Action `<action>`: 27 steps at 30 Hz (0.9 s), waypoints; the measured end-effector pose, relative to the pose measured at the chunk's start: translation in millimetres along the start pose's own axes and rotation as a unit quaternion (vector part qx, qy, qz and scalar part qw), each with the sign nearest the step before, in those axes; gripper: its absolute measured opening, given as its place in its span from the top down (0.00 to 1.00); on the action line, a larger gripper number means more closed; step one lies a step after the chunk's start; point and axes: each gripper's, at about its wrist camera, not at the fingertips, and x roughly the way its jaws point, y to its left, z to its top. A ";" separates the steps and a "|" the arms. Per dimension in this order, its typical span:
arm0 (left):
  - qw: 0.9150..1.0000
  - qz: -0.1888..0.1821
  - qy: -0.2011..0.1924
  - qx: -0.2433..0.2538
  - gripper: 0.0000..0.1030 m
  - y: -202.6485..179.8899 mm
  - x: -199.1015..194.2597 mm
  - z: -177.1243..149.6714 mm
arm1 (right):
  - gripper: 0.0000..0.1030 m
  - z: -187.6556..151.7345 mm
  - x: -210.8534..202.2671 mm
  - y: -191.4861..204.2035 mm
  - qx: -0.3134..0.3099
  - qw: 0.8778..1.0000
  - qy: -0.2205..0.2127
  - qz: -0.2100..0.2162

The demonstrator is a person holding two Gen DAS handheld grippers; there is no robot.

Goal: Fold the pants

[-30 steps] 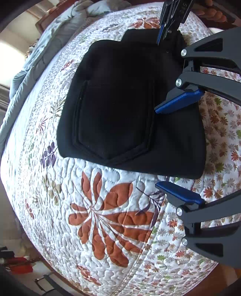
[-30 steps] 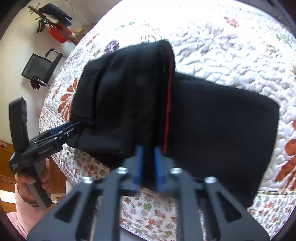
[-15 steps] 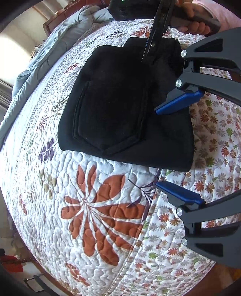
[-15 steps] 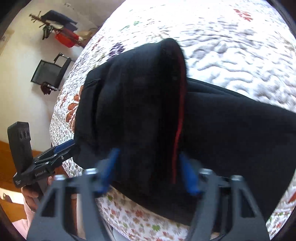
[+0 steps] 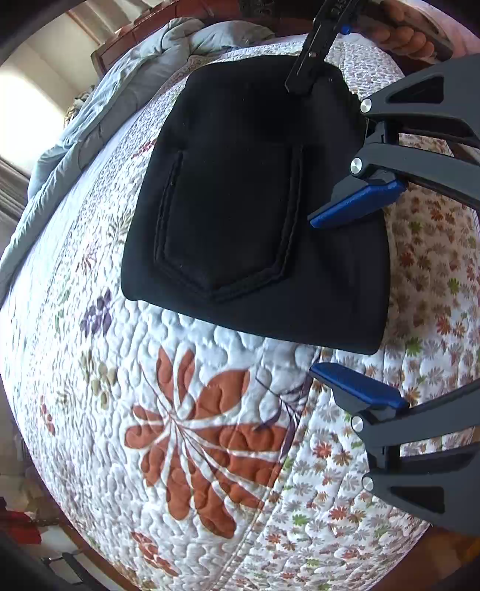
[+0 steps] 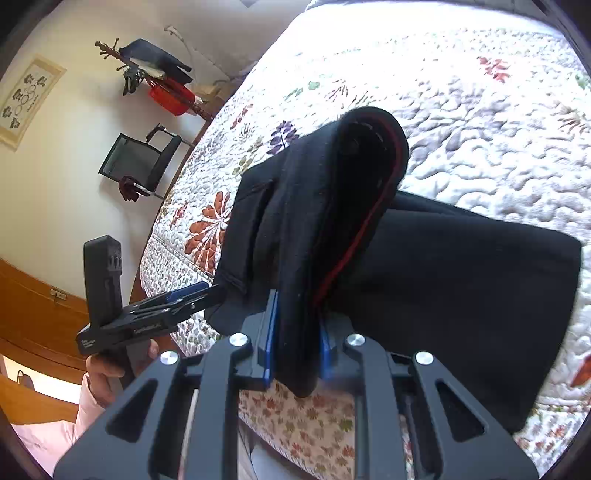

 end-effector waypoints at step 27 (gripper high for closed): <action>0.997 -0.020 0.031 0.068 0.24 -76.0 30.1 1.2 | 0.83 -55.0 -85.1 -98.8 0.086 0.993 -0.039 -0.068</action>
